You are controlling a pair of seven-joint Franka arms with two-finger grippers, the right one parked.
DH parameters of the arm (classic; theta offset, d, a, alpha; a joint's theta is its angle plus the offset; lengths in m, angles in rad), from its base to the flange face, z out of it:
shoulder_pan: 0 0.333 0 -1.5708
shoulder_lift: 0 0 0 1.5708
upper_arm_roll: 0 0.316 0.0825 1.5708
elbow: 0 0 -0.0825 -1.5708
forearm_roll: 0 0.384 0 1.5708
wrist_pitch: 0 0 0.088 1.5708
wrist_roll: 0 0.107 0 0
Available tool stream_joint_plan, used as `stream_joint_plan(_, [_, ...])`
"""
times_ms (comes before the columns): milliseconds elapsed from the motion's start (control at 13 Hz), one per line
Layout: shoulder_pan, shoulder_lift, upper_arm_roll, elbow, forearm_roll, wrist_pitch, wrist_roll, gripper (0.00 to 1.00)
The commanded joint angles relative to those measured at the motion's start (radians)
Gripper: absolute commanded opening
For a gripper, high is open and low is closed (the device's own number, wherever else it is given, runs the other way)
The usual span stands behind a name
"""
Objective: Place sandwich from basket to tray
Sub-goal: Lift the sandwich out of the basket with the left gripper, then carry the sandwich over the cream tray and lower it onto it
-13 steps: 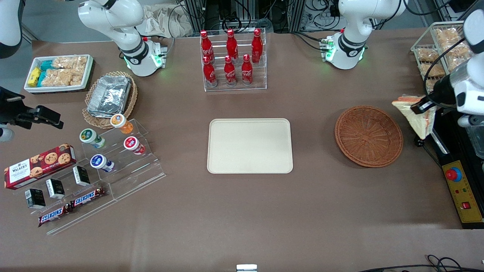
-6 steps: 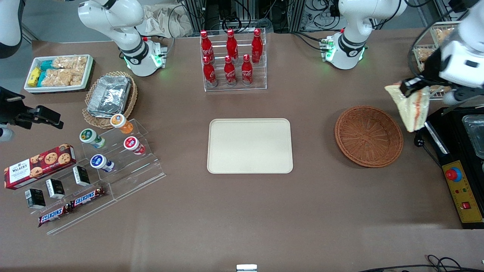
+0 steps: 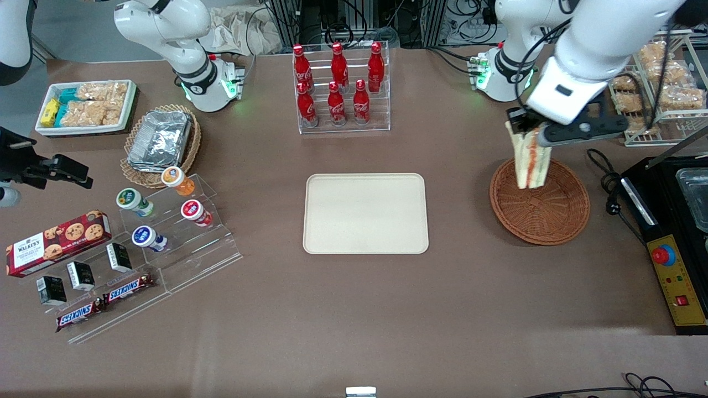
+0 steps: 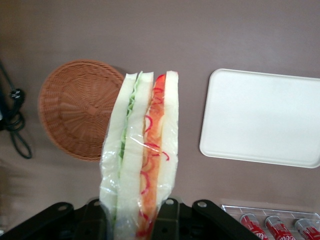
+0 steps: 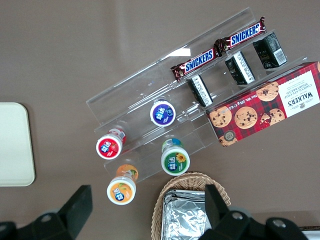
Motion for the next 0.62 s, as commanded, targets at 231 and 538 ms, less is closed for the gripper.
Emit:
stream_joint_plan(231, [0.003,0.131,-0.138,-0.083,-0.012,0.217,-0.100,0.00])
stream_joint_plan(538, [-0.014,0.229,-0.193,-0.186,0.004,0.449,-0.152,0.00])
